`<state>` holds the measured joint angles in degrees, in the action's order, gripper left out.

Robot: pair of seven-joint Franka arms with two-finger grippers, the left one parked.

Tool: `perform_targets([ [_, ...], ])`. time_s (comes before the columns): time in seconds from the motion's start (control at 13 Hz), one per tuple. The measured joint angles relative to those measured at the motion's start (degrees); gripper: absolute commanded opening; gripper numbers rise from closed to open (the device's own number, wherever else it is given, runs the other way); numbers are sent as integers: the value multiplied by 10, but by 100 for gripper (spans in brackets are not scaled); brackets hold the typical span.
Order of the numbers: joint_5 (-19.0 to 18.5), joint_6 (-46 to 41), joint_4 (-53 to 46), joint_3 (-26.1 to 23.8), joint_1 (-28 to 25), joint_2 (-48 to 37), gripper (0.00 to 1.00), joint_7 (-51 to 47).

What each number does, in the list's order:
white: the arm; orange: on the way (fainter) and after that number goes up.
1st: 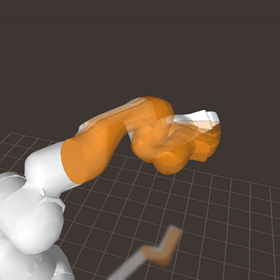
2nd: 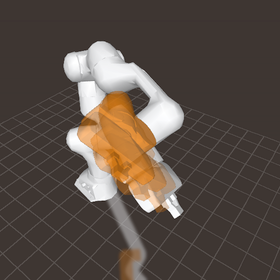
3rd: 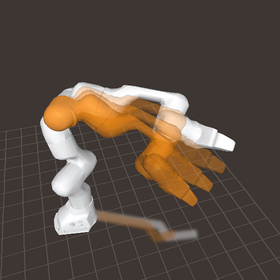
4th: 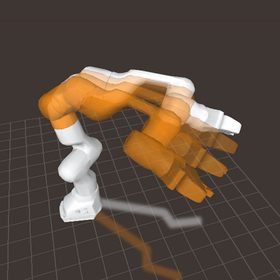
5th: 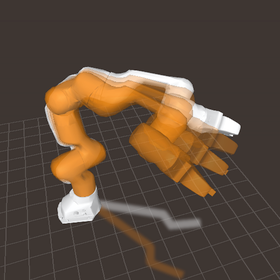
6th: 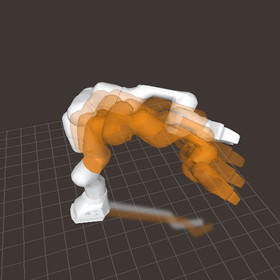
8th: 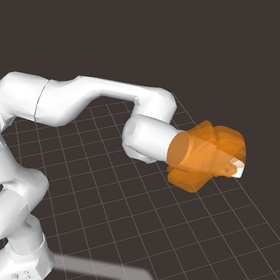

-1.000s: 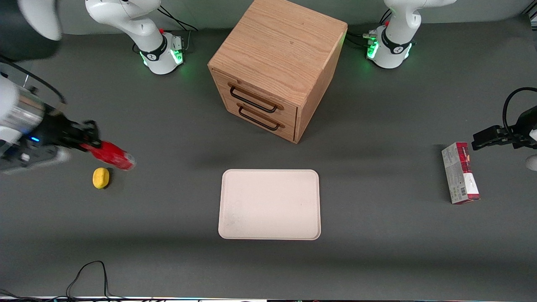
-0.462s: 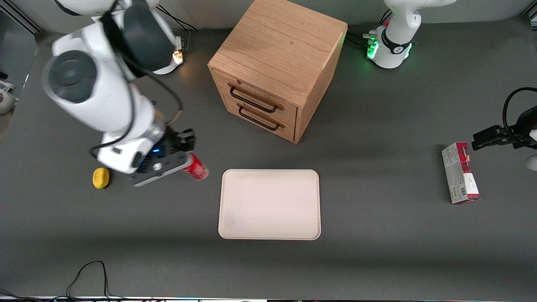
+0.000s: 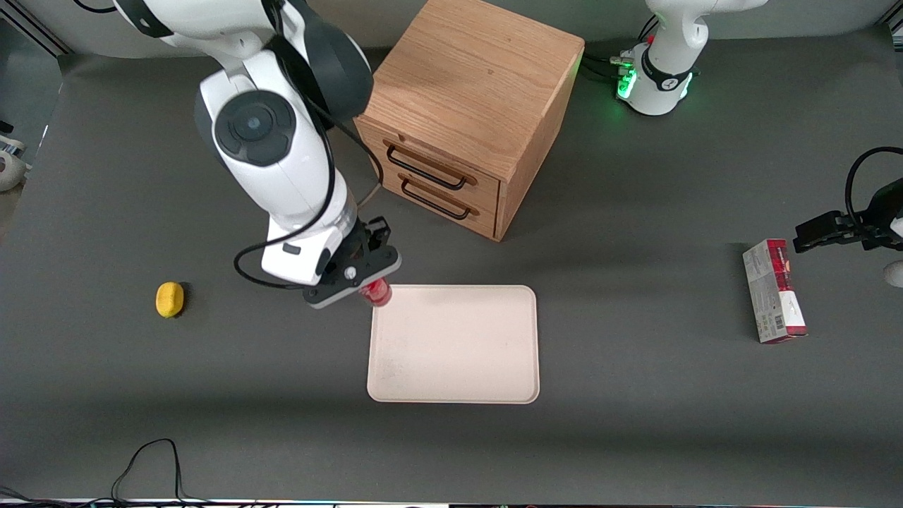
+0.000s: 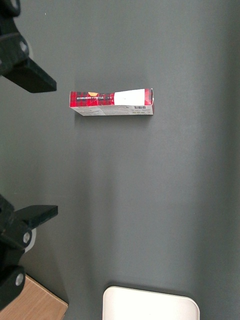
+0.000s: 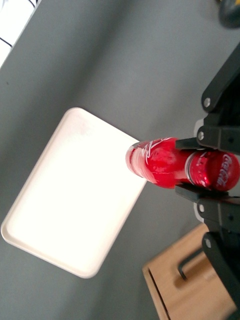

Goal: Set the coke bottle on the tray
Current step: 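Carry the bottle with the right gripper over to the white tray, then lower the bottle onto the tray and open the right gripper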

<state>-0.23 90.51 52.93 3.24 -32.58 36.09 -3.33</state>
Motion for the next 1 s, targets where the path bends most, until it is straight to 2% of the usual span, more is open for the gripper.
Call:
perform_targets([
  [0.77, -8, 158, -1, 1, 27, 134, 0, 4],
  [1.0, -8, 179, -1, -4, 27, 159, 0, 4],
])
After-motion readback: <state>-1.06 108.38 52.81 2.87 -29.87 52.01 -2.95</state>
